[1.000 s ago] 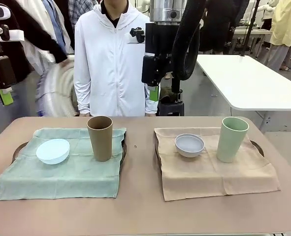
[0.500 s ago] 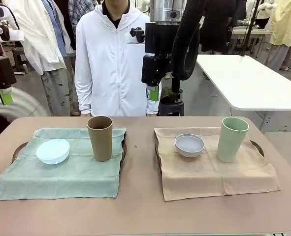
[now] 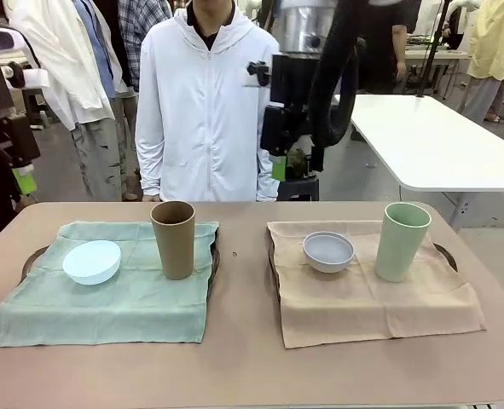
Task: Set up a tray with a mat and arrange the tableware.
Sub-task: Place the Picnic Bowl and Reusable plastic cup back onto the Handle tray in front of the human's position.
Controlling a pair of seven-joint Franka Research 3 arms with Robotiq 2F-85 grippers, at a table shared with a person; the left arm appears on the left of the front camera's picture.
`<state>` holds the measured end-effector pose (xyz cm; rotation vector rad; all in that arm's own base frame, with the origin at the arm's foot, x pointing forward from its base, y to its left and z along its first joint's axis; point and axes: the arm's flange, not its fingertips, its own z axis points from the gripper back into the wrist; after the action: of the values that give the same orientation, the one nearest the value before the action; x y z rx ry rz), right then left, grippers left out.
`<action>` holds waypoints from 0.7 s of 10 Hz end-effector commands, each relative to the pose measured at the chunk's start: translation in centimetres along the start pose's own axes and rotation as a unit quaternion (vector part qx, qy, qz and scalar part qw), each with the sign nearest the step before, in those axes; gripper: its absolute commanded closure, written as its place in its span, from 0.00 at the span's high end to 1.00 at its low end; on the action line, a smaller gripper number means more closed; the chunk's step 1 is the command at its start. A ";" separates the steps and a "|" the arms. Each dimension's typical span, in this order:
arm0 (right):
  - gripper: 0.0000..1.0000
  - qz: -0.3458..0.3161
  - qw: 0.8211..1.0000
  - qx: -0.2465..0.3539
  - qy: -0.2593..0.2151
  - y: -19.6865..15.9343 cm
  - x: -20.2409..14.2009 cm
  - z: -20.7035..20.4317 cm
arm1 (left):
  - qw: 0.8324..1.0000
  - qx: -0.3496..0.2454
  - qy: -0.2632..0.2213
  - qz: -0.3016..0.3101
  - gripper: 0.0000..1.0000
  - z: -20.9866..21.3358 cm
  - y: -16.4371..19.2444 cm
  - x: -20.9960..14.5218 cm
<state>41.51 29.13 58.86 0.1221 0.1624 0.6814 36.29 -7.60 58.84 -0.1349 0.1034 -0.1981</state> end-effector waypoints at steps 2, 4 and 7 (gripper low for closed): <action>1.00 -0.029 0.992 0.107 -0.058 -4.5 -4.2 -1.9 | 0.994 -0.100 -0.006 -0.032 0.83 -2.4 0.8 1.7; 1.00 -0.013 0.972 0.193 -0.136 -9.0 -9.1 -1.5 | 0.976 -0.213 -0.004 -0.047 0.83 -1.5 3.4 2.9; 1.00 -0.070 0.942 0.255 -0.207 -14.0 -16.4 -2.3 | 0.940 -0.340 -0.008 -0.036 0.83 -1.6 7.1 4.1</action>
<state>38.48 9.15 57.49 0.6982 -0.0292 0.4817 40.53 -2.08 55.77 -0.7452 0.1254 -0.2358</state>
